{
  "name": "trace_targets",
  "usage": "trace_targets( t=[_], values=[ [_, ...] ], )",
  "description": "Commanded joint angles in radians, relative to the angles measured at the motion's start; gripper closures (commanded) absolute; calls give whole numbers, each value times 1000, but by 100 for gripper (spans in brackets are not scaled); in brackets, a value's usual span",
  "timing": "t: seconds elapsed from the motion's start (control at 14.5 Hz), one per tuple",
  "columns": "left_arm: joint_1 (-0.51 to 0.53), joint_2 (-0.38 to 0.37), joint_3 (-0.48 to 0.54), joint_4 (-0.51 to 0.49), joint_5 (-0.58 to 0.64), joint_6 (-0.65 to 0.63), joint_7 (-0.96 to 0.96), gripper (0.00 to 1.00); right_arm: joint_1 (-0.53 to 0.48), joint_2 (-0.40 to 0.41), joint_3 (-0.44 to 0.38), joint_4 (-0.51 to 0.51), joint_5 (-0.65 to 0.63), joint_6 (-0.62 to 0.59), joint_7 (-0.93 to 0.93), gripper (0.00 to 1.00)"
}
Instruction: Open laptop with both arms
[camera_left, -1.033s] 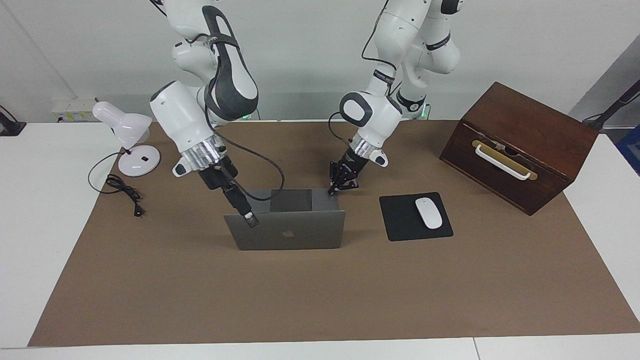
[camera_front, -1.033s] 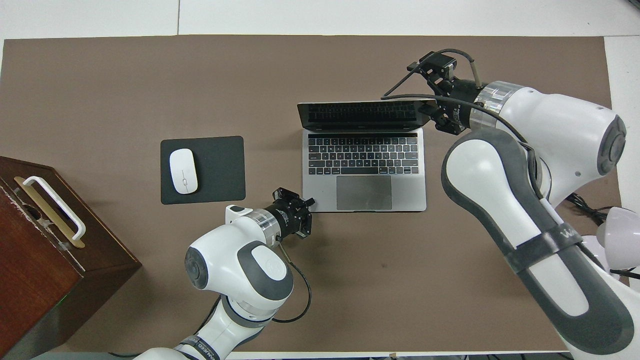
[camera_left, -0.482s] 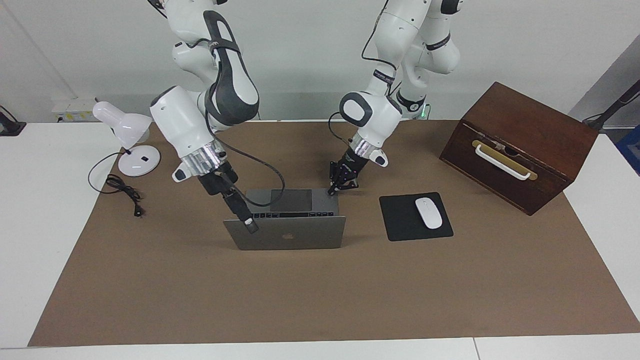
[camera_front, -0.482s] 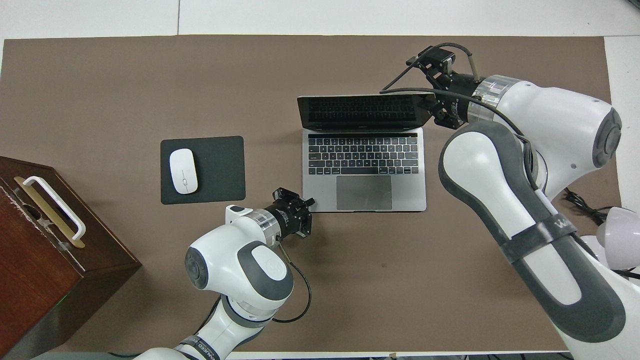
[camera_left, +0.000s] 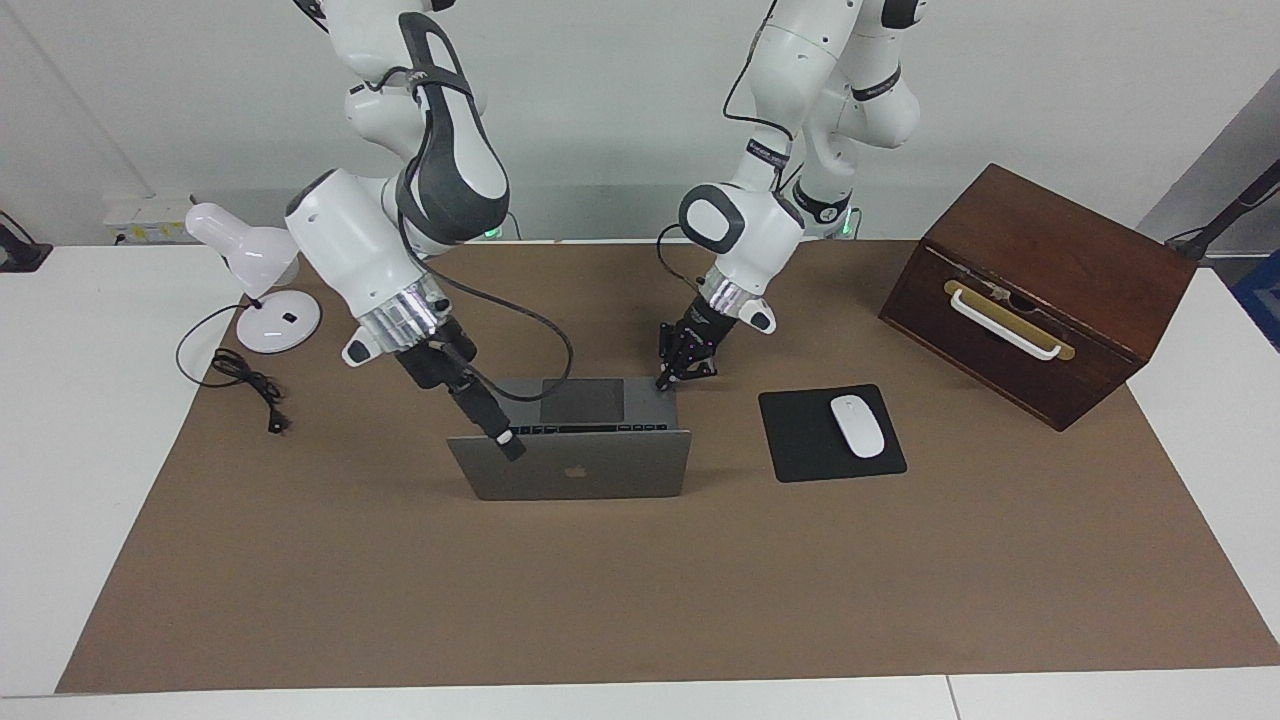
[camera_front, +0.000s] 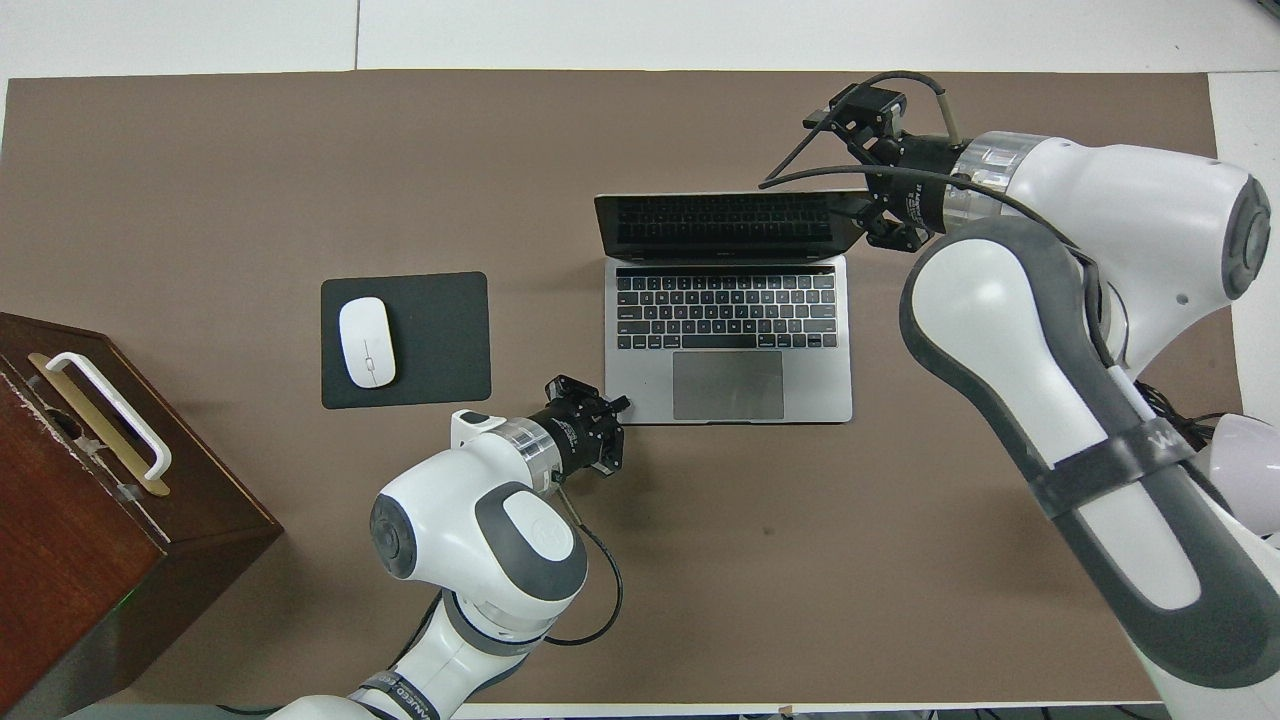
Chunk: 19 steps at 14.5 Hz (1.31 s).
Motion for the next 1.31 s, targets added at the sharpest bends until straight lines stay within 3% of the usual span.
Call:
trace_targets(
  t=[0.0,0.34,0.69,0.96,1.24],
  values=[
    [-16,36,11,18,-9,30,11,100,-2,-51,-6,2,18,-79,30,0],
    [0,22,13,46,23,30,11,100,-2,-134,-11,-6,-2,-178,120,0],
    [44,-16,17,69,23,33,11,100,-2,-168,-42,25,-31,-272,162,0],
    [154,-24,16,124,28,30,10,100,-2,-171,-111,141,-152,-451,154,0],
    [239,-21,11,161,138,16,8,100,-2,-189,-141,208,-298,-583,59,0]
  ],
)
